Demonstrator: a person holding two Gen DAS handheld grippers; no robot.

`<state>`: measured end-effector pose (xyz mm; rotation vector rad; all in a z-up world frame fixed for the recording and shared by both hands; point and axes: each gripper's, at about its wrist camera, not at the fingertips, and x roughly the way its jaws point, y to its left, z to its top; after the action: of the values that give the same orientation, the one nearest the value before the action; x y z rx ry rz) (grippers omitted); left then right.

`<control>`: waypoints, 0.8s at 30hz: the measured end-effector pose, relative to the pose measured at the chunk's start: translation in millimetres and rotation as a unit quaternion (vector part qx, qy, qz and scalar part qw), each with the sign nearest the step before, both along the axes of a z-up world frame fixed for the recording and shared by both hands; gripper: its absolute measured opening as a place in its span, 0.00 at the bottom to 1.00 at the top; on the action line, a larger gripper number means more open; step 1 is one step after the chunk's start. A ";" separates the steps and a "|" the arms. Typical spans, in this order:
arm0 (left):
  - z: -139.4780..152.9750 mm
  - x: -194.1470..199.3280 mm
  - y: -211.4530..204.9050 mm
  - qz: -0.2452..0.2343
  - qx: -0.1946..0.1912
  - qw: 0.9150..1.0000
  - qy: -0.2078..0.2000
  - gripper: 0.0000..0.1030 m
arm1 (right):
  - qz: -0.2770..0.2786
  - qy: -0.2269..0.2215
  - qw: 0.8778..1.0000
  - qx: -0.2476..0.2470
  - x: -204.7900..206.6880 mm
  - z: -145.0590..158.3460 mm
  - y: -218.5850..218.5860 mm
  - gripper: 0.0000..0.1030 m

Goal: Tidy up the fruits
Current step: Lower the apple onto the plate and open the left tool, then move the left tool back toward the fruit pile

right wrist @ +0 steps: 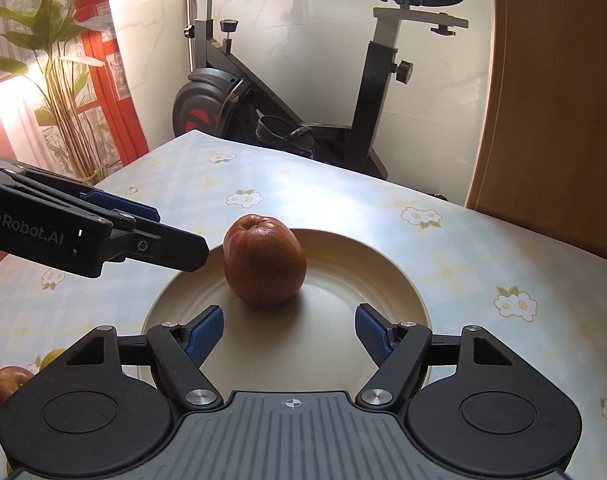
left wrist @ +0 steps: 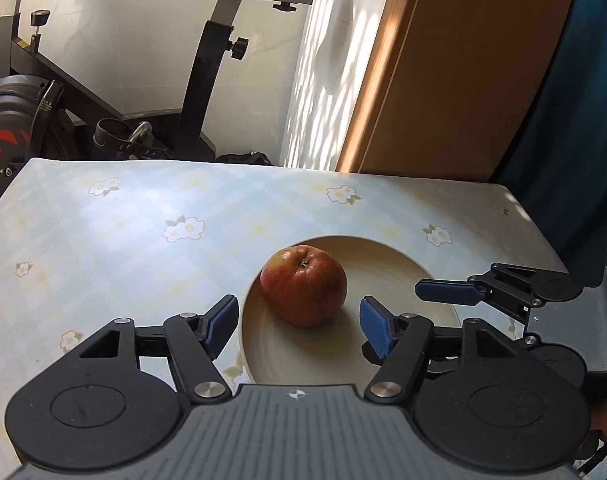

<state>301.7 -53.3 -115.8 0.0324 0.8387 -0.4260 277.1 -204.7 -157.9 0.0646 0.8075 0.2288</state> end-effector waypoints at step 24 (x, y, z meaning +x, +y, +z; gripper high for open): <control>21.3 -78.7 32.0 0.021 0.064 0.997 -0.041 0.77 | -0.052 -0.010 0.998 0.026 -88.9 19.9 19.0 0.69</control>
<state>223.0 -21.3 -94.5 0.1499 0.7826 -0.3295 188.2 -185.7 -138.0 0.1526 0.7751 0.1526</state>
